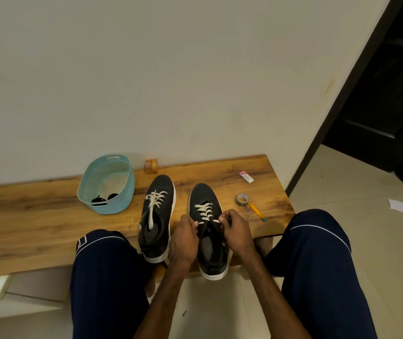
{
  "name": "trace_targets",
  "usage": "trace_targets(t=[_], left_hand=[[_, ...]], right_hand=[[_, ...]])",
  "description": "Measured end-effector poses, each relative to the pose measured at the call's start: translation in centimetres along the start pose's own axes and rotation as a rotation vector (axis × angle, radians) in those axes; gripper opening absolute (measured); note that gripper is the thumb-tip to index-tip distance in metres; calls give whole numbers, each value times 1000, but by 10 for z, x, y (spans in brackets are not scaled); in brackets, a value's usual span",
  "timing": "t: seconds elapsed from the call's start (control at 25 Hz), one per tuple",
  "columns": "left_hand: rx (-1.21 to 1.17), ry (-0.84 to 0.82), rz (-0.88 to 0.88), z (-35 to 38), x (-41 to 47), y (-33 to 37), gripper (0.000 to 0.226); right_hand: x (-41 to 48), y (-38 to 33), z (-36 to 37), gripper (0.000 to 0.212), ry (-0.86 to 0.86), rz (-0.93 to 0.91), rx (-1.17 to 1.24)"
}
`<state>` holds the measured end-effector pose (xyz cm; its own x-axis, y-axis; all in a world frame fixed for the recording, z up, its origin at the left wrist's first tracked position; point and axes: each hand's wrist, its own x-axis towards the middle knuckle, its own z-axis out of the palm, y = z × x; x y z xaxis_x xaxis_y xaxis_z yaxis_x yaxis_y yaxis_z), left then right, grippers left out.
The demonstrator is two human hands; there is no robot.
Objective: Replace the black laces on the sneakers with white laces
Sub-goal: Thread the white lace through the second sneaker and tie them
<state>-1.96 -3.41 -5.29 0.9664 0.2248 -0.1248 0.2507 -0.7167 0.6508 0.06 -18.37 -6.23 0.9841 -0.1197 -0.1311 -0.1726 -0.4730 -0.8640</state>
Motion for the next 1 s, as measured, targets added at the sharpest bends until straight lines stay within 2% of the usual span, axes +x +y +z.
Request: trace_targets(t=[0.04, 0.12, 0.2, 0.24, 0.32, 0.4, 0.52, 0.68, 0.88, 1.0], left_hand=[[-56, -1, 3, 0, 0, 1, 14], [-335, 6, -23, -4, 1, 6, 10], [-486, -15, -78, -11, 4, 7, 16], [-419, -58, -94, -15, 4, 5, 24], [-115, -186, -89, -18, 1, 0, 38], [89, -270, -50, -13, -6, -2, 46], [140, -161, -63, -8, -5, 1, 37], [0, -115, -137, -7, 7, 0, 33], [-100, -66, -115, -13, 13, -1, 33], [-392, -113, -180, -23, 11, 2, 28]], right_hand=[[-2, -2, -3, 6, -7, 17, 38], [-7, -8, -8, 5, -37, 54, 158], [-11, -14, -13, 5, -104, 72, 145], [-14, -14, -15, 16, -151, 67, 29], [-23, -12, -13, 37, -235, 68, -293], [-29, -11, -7, 40, -256, 91, -467], [-27, -14, 2, 33, -210, 55, -599], [-17, -17, 13, 30, -110, 27, -675], [-5, -20, 9, 41, -119, 33, -564], [-12, -24, -10, 35, -116, 104, -269]])
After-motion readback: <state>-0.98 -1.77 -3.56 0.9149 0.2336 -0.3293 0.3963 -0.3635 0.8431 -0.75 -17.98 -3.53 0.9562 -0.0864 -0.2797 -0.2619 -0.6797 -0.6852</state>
